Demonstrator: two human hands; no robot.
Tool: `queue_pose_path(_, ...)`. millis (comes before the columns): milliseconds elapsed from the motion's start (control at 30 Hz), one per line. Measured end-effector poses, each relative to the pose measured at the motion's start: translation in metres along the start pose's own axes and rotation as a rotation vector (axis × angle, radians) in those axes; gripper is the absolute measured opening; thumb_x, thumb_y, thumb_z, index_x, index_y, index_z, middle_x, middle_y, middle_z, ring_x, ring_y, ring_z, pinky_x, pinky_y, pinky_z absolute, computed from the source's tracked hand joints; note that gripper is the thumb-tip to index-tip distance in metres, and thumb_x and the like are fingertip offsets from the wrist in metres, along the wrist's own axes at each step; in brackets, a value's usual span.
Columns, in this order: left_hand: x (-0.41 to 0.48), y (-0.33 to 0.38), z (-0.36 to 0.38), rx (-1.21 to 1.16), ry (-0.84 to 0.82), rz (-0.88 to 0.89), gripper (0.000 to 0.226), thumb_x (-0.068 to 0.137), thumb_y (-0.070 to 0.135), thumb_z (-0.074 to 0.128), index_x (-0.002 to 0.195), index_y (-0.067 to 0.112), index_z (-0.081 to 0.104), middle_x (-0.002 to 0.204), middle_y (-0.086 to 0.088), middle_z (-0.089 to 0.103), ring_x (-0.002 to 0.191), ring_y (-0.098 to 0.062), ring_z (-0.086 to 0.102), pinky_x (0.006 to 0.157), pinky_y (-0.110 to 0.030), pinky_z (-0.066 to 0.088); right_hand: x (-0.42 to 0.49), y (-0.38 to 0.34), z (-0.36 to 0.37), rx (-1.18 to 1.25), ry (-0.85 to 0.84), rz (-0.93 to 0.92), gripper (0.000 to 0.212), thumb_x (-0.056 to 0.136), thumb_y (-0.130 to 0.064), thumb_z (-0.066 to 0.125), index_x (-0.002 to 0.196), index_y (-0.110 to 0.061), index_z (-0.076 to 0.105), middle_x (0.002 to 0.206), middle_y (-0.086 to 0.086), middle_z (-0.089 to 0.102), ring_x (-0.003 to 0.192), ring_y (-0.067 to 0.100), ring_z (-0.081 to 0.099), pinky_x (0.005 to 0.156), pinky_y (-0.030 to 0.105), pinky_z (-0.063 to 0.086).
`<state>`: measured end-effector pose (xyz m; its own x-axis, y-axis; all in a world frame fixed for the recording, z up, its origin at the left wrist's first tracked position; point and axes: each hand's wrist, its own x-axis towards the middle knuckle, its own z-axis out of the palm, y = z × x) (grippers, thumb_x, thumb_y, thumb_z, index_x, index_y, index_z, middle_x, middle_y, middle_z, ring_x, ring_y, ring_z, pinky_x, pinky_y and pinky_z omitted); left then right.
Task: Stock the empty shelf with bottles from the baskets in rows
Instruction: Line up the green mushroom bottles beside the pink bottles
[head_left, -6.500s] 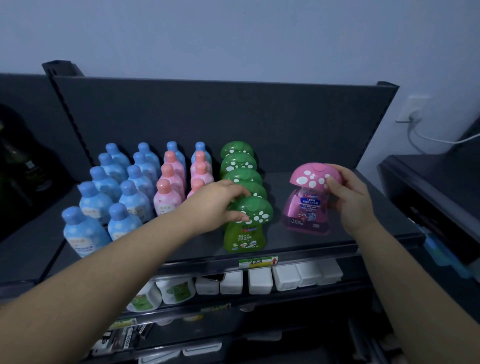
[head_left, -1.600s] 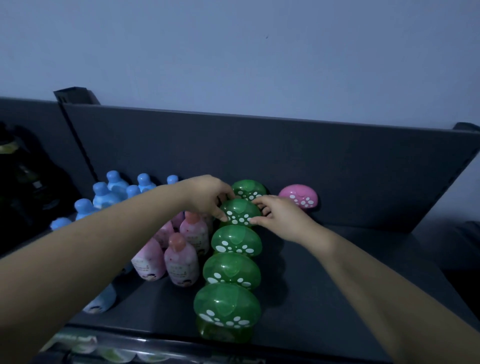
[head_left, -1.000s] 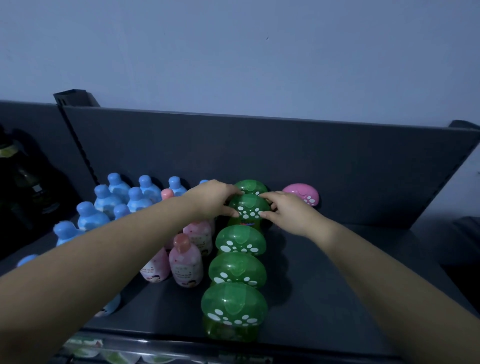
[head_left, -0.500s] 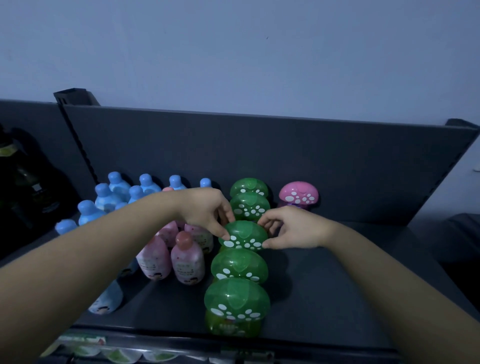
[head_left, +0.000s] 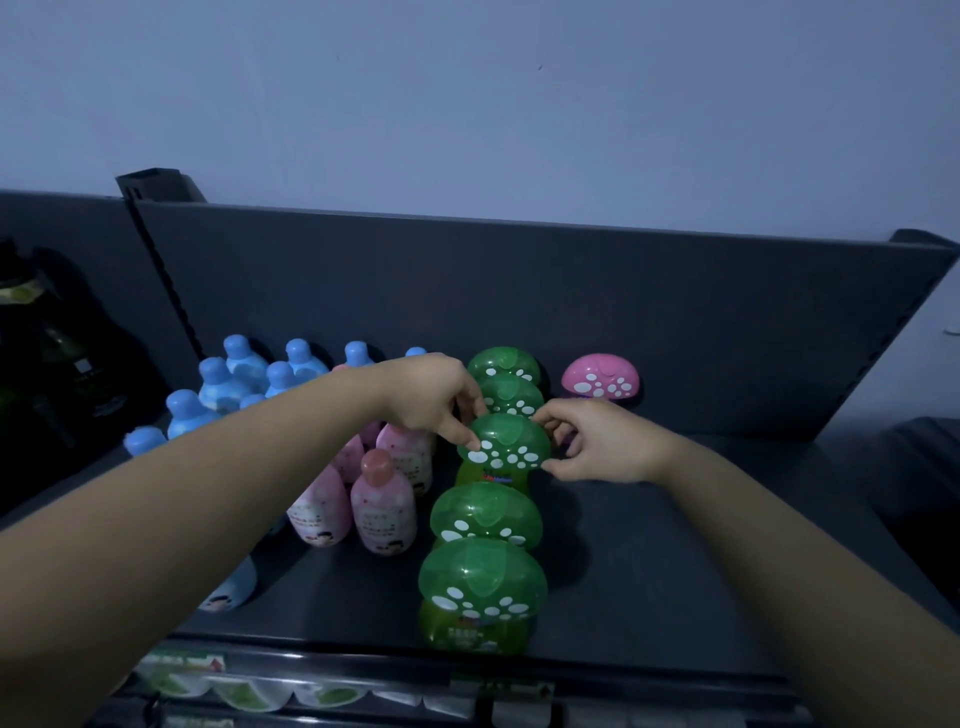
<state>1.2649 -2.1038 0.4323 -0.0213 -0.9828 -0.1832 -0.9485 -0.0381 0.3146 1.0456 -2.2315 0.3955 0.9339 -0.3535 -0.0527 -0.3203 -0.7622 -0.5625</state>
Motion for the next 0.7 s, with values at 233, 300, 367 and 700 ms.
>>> queue_pose_path(233,-0.003,0.001,0.002,0.033,0.022,-0.031,0.050,0.078,0.049,0.077,0.120,0.025,0.064,0.113,0.014,0.068,0.101,-0.008,0.062,0.079,-0.014,0.045,-0.004,0.000,0.001,-0.076,0.049,0.000,0.050,0.083,-0.022,0.073,0.129,-0.025,0.056,0.101,-0.017,0.058,0.083,-0.006,0.059,0.072,0.010,0.045)
queue_pose_path(300,-0.012,0.007,-0.003,0.086,0.052,-0.020,0.058,0.075,0.051,0.078,0.122,0.023,0.058,0.117,0.010,0.061,0.105,-0.009,0.057,0.088,-0.024,0.047,-0.012,-0.002,-0.001,-0.050,0.129,-0.029,0.042,0.082,-0.019,0.073,0.121,-0.027,0.059,0.104,-0.012,0.058,0.083,0.002,0.057,0.071,0.013,0.045)
queue_pose_path(367,-0.029,0.014,-0.012,0.060,0.074,0.027,0.044,0.077,0.041,0.079,0.111,0.021,0.060,0.107,0.009,0.059,0.092,0.003,0.057,0.080,-0.017,0.047,-0.025,-0.009,-0.004,0.030,0.170,-0.080,0.030,0.081,-0.012,0.075,0.106,-0.023,0.064,0.099,-0.008,0.057,0.076,0.004,0.055,0.067,0.015,0.044)
queue_pose_path(700,-0.057,0.032,0.010,0.121,-0.097,0.104,0.048,0.072,0.054,0.079,0.109,0.026,0.068,0.092,0.018,0.072,0.082,0.002,0.063,0.079,-0.019,0.050,-0.047,-0.012,0.041,0.142,0.011,-0.083,0.046,0.073,-0.050,0.073,0.117,-0.041,0.061,0.107,-0.012,0.065,0.098,0.009,0.061,0.079,0.026,0.055)
